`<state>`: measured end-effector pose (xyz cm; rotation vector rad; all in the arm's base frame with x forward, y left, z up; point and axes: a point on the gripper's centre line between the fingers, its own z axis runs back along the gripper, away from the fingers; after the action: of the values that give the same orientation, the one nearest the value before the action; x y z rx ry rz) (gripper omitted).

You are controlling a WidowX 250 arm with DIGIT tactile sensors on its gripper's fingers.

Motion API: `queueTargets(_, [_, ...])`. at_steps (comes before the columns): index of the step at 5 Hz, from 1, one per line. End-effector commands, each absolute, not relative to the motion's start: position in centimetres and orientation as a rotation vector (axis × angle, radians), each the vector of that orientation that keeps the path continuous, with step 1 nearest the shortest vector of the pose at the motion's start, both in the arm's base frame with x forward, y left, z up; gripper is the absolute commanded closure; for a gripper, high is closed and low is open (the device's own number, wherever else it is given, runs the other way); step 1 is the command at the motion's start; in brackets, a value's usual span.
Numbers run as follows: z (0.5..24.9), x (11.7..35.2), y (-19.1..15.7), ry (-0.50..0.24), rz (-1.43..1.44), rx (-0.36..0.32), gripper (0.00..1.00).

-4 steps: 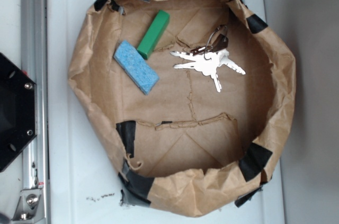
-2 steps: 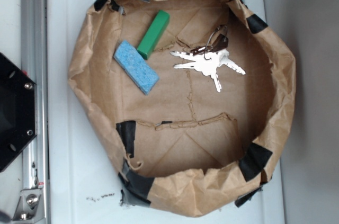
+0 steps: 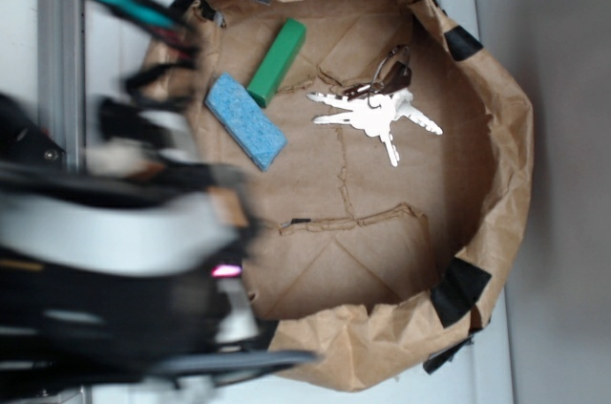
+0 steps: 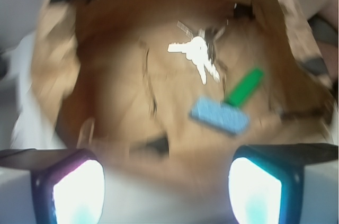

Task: Grab the silver keys.

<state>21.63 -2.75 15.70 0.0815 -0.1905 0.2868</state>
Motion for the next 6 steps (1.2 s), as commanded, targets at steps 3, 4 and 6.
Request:
queueTargets(3, [13.7,24.8,4.0,-0.421,0.531,0.044,0.0])
queueTargets(4, [13.2,25.3,4.6,-0.452,0.549,0.078,0.0])
queueTargets(6, [13.2,25.3,4.6,-0.452,0.549,0.078,0.0])
